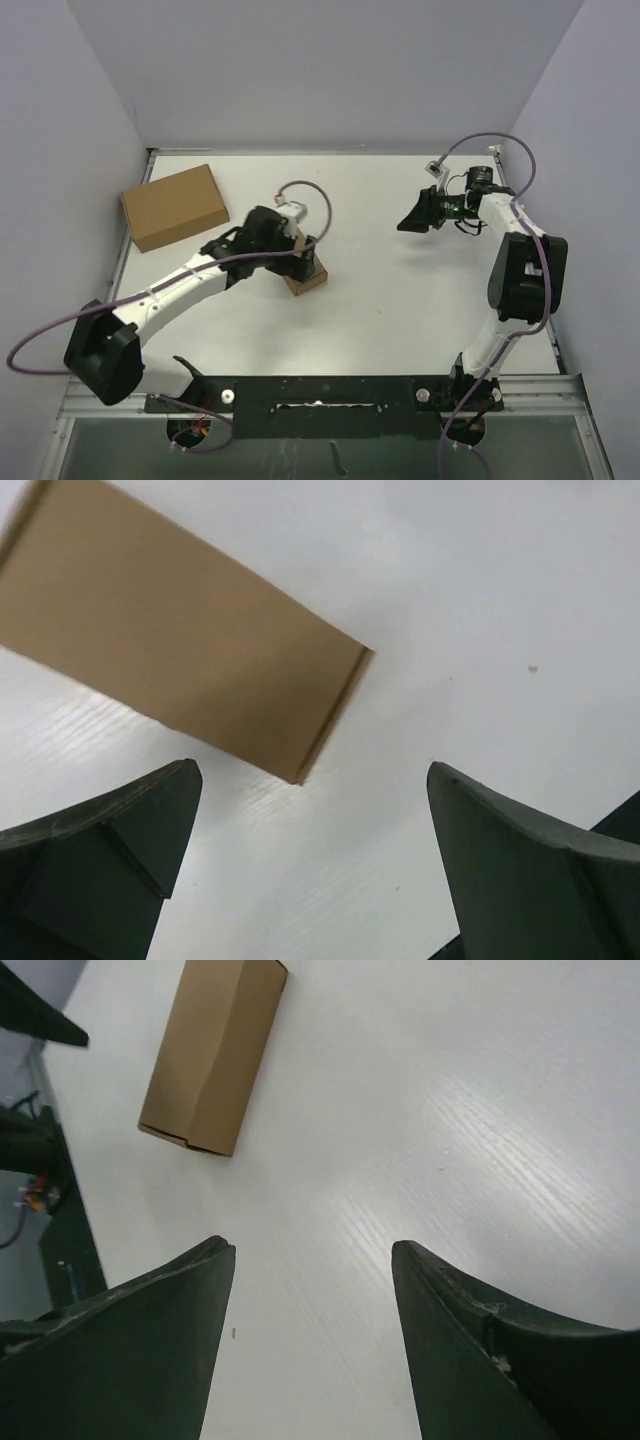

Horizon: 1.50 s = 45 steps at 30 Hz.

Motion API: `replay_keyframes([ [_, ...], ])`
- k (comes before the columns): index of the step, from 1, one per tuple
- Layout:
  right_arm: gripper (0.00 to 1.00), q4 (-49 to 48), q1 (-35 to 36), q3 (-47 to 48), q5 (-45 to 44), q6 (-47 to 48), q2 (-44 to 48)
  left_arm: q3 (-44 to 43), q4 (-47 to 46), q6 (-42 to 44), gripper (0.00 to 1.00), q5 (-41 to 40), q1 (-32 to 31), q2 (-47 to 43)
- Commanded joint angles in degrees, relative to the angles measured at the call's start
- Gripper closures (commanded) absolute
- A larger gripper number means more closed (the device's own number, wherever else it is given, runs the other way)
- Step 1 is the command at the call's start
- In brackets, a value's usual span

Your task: Fold the paper box

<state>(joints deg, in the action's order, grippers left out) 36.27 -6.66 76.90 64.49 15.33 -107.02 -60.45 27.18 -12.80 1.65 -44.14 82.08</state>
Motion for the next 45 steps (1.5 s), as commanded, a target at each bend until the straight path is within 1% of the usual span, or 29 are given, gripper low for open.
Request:
replay_keyframes([
  [1,0.34,2.3,0.6,1.0,-8.1,9.7,9.6,12.0,-26.5,-13.6,0.03,19.4,14.6,-10.5],
  [2,0.32,2.0,0.5,0.4,-9.9,10.9,11.2,15.9,-31.3,-17.1,0.03,23.9,18.6,-12.0],
  [4,0.28,1.0,0.6,-1.0,-11.7,12.8,14.5,21.0,-38.5,-24.0,0.04,29.1,25.8,-13.8],
  [6,0.25,-0.4,1.3,-3.0,-11.7,13.2,17.4,24.0,-41.4,-28.7,0.09,32.2,31.9,-14.5],
  [8,0.25,-0.8,3.4,-4.8,-12.4,14.6,19.8,25.6,-38.7,-30.8,0.3,31.8,34.0,-14.1],
  [9,0.26,-1.3,5.4,-5.9,-14.3,15.6,21.0,26.1,-37.1,-30.6,0.41,30.9,34.3,-13.6],
  [10,0.29,-2.1,7.5,-7.1,-17.0,16.6,22.0,26.1,-34.2,-29.6,0.48,29.2,34.4,-13.0],
  [11,0.34,-3.1,9.6,-8.1,-19.8,17.6,23.1,25.9,-31.3,-28.4,0.53,27.0,34.4,-12.3],
  [13,0.6,-3.9,12.5,-9.3,-21.9,18.7,24.2,26.0,-27.9,-26.2,0.66,22.4,34.5,-11.2],
  [14,0.72,-2.6,13.2,-9.0,-19.6,19.5,24.1,26.1,-27.0,-25.1,0.68,19.3,34.5,-10.9],
  [15,0.81,0.6,14.0,-8.2,-15.3,21.7,23.6,26.1,-26.9,-24.1,0.68,16.2,34.5,-10.8],
  [17,0.89,6.3,17.5,-7.6,-7.3,27.1,22.1,26.0,-29.3,-22.4,0.67,10.3,35.0,-10.3],
  [19,0.97,7.5,23.4,-9.9,-3.6,31.0,21.1,26.1,-36.8,-22.3,0.65,9.8,36.9,-8.5],
  [20,1.0,6.1,26.2,-11.7,-4.3,31.2,20.7,25.4,-40.8,-22.5,0.63,12.4,38.2,-6.5],
  [21,1.0,4.2,29.0,-13.4,-5.7,31.2,20.1,23.9,-43.2,-23.0,0.62,15.5,39.4,-3.5],
  [24,1.0,-1.2,35.8,-15.9,-12.7,29.4,16.9,16.9,-44.5,-23.4,0.56,20.1,40.1,2.7],
  [26,1.0,-2.1,39.8,-14.3,-18.5,27.9,13.6,12.6,-45.2,-23.3,0.5,21.4,39.9,6.3],
  [27,1.0,-2.4,42.2,-13.1,-21.0,27.1,11.9,10.8,-44.9,-23.0,0.5,21.8,39.8,8.4],
  [30,1.0,-4.4,46.3,-10.6,-27.4,24.5,7.6,6.5,-44.4,-22.2,0.49,24.6,39.6,14.7],
  [32,1.0,-6.4,47.5,-9.6,-30.3,22.3,5.6,4.1,-43.8,-21.5,0.49,26.4,39.2,18.4],
  [36,1.0,-8.1,47.2,-6.5,-34.9,19.6,1.6,1.2,-40.4,-19.9,0.5,28.3,37.2,23.3],
  [39,1.0,-8.2,45.8,-3.6,-34.9,17.7,-1.0,1.3,-39.1,-18.9,0.5,28.6,35.8,25.2],
  [42,1.0,-7.0,43.9,-0.6,-34.7,15.9,-3.6,2.5,-38.6,-18.2,0.5,29.5,34.9,25.4],
  [45,1.0,-6.3,40.5,0.0,-34.0,14.6,-3.3,5.2,-38.4,-17.3,0.5,29.4,33.5,23.1],
])
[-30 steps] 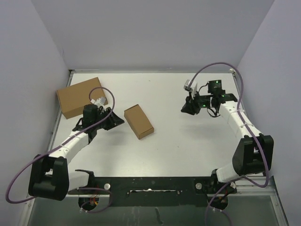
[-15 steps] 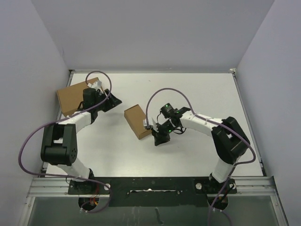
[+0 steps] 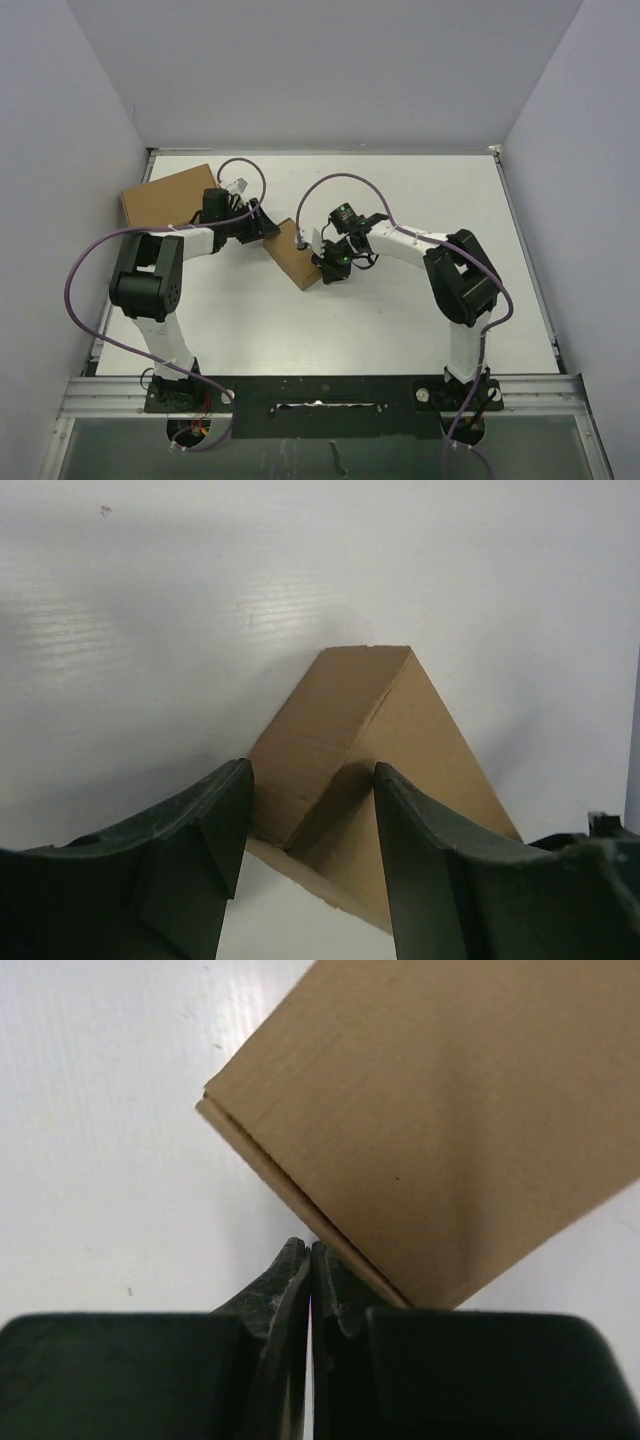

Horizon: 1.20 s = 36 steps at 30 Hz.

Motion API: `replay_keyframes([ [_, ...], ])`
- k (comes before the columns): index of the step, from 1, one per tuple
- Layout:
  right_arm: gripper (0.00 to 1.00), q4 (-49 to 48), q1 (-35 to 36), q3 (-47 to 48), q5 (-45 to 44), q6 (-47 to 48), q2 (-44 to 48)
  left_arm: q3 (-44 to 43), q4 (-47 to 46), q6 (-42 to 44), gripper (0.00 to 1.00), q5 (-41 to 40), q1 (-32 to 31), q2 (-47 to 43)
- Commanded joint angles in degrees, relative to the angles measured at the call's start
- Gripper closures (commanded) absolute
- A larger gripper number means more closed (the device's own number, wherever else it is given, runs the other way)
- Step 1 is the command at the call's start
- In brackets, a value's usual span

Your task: Fold the paper box

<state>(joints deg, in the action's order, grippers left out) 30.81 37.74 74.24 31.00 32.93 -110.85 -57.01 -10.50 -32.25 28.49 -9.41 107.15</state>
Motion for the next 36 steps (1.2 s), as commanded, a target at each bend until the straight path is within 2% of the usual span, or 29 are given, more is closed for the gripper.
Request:
replay_keyframes([
  [1,1.0,-0.5,-5.6,2.5,0.4,-3.2,1.1,2.8,-0.4,2.2,0.5,2.6,-2.0,-2.8],
  [6,1.0,4.3,-13.5,1.7,1.5,0.2,4.4,8.0,-1.9,0.1,0.5,0.5,-7.6,-6.7],
  [9,1.0,7.2,-17.0,0.5,4.8,2.9,6.1,8.6,-3.3,-2.2,0.49,-1.8,-12.3,-5.9],
  [14,0.99,12.9,-20.4,0.8,3.9,7.7,5.8,6.3,-5.3,-5.6,0.49,-5.1,-17.5,-2.1],
  [19,0.98,14.4,-24.1,0.2,4.5,8.8,7.4,4.0,-4.1,-6.0,0.49,-5.4,-17.9,-1.3],
  [22,0.98,15.2,-25.6,0.9,2.2,9.0,8.8,3.9,-1.1,-5.2,0.47,-6.8,-17.2,-3.7],
  [24,0.97,15.2,-26.2,1.3,0.1,9.2,10.9,4.9,0.9,-4.2,0.45,-9.0,-16.1,-7.1],
  [25,0.97,14.5,-26.7,1.1,-0.5,9.0,13.7,5.5,3.3,-2.4,0.43,-10.5,-15.2,-11.6],
  [28,0.91,13.2,-27.2,1.1,0.2,8.5,19.2,5.0,8.4,2.6,0.38,-13.8,-14.7,-19.3],
  [30,0.85,12.6,-27.4,2.1,0.8,8.1,22.5,3.2,12.2,6.5,0.33,-15.6,-14.6,-24.1],
  [32,0.69,12.6,-27.9,4.5,2.0,7.7,25.2,1.4,13.7,9.2,0.21,-16.3,-14.2,-29.1],
  [33,0.58,12.7,-28.5,6.1,3.0,7.4,26.6,0.8,13.6,10.0,0.15,-16.0,-13.7,-31.4],
  [34,0.39,12.8,-29.0,8.3,3.6,6.8,28.2,0.4,12.9,10.2,0.08,-15.3,-12.8,-33.8],
  [35,0.26,12.7,-29.6,10.5,4.1,6.1,29.2,0.2,11.8,10.1,0.03,-14.2,-12.0,-36.1],
  [36,0.11,12.3,-30.4,12.7,4.5,4.8,30.4,0.0,10.9,9.5,0.02,-13.0,-10.9,-38.2],
])
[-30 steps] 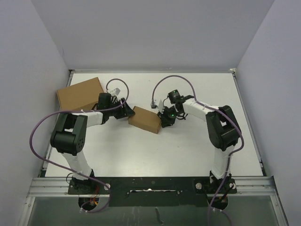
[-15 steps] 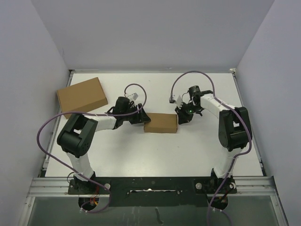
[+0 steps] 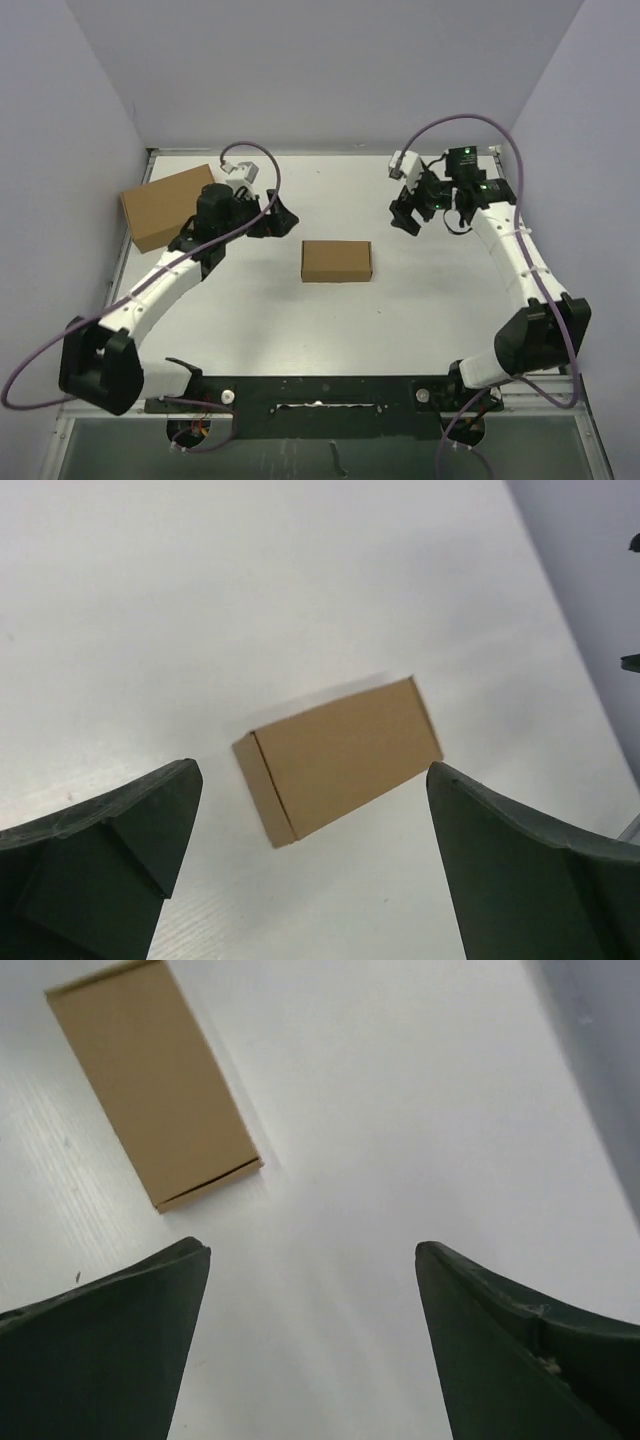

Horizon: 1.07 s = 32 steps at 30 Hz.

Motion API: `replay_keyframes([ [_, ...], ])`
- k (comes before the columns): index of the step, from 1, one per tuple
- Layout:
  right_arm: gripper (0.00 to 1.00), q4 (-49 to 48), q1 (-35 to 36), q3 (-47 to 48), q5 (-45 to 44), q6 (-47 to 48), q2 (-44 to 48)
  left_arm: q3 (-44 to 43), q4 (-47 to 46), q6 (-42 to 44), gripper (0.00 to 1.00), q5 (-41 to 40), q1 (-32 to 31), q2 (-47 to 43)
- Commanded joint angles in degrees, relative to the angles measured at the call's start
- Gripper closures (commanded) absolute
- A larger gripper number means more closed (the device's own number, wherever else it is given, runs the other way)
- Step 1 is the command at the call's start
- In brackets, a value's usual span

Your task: Fold the paper box

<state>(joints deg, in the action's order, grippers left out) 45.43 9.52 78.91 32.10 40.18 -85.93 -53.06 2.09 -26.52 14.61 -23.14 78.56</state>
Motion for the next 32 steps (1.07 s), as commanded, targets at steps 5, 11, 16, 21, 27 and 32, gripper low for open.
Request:
replay_keyframes([
  [5,0.02,-8.2,-8.3,18.5,2.0,-22.2,8.8,-12.0,4.5,-0.7,0.02,1.4,7.0,-16.5],
  [11,0.02,-3.1,-10.0,29.6,3.4,-31.0,9.4,-22.3,13.1,1.4,0.02,5.0,7.6,-17.6],
  [16,0.02,-2.2,-10.7,31.7,2.3,-36.8,10.7,-24.8,15.1,1.4,0.02,8.1,8.2,-17.6],
  [21,0.02,-2.8,-11.3,30.8,-2.4,-43.0,12.7,-24.8,15.8,1.2,0.02,11.5,9.9,-17.8],
  [27,0.02,-3.1,-12.4,29.5,-0.2,-40.7,13.4,-24.9,16.1,0.4,0.02,14.5,11.7,-17.8],
  [32,0.02,-3.6,-13.4,27.5,6.1,-38.4,13.8,-24.4,16.3,0.2,0.02,16.3,13.0,-17.9],
])
